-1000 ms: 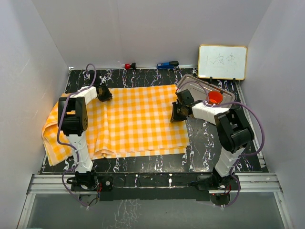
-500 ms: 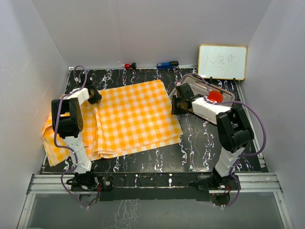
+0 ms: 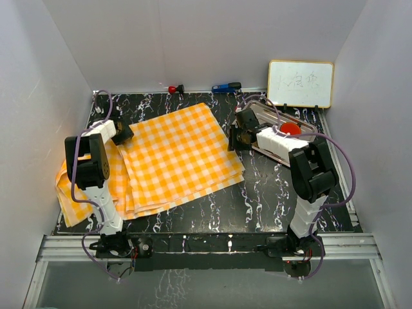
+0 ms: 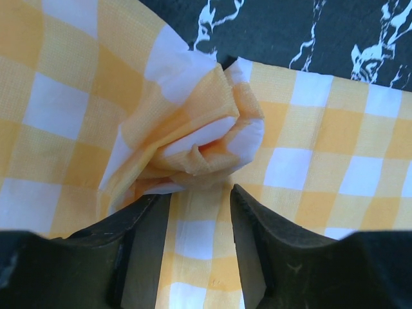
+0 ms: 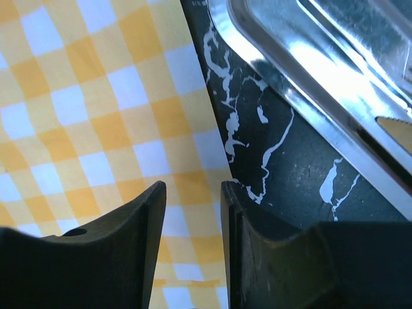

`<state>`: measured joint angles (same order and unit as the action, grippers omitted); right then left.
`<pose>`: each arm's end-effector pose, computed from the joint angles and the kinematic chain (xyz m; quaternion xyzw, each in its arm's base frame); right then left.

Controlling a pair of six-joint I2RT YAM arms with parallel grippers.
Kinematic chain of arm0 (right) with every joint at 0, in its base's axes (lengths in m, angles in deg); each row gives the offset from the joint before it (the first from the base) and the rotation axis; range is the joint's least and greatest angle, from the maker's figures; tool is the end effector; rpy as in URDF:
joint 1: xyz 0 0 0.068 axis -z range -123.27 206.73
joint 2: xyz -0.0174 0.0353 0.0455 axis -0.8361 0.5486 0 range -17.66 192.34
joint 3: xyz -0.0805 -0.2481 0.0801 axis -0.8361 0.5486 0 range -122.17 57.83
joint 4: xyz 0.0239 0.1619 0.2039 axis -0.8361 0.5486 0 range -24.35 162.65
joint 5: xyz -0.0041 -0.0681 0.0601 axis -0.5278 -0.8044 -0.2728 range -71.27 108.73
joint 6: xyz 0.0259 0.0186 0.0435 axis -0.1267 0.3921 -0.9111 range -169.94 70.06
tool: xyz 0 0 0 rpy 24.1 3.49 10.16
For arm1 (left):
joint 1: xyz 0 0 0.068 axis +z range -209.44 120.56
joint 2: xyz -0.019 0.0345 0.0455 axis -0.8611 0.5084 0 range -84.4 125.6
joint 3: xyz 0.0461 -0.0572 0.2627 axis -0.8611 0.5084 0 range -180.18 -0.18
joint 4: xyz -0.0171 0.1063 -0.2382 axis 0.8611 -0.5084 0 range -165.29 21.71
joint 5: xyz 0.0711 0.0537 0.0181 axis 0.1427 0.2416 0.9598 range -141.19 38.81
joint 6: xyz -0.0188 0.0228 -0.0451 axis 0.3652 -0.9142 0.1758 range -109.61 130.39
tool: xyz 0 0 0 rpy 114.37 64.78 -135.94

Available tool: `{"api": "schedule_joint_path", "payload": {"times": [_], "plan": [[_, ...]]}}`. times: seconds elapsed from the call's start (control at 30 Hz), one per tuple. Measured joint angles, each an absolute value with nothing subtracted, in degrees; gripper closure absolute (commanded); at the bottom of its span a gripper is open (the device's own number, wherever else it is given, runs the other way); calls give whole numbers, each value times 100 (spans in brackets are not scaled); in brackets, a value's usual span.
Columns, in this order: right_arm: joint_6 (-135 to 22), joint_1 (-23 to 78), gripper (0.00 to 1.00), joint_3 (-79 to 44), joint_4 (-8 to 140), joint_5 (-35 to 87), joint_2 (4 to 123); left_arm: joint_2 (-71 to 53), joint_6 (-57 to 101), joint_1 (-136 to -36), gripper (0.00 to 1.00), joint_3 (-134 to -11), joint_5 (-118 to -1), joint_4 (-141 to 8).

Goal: Set the dinner table for one person
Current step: Flatten out the napkin at the center of the board.

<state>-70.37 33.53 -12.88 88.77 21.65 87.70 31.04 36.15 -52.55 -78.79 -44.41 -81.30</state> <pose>0.3523 0.1530 0.1856 -0.0303 0.9599 0.1259 0.2486 0.4323 0.0565 0.1695 -0.2831 0.8941 -0.0014 0.3472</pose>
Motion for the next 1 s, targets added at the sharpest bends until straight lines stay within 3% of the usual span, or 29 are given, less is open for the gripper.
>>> {"api": "schedule_joint_path", "payload": {"times": [0.33, 0.6, 1.0], "plan": [[-6954, 3353, 53, -2123, 9122, 2066, 8770, 2533, 3294, -5897, 54, -8148, -4858, -8849], [-6764, 3364, 45, -2902, 9430, 1196, 8672, 2090, 3189, -6599, 51, -8834, -6071, -8497], [-6431, 4620, 43, -3087, 9749, 512, 8139, 3244, 3134, -7407, 49, -9805, -6672, -8375]]}}
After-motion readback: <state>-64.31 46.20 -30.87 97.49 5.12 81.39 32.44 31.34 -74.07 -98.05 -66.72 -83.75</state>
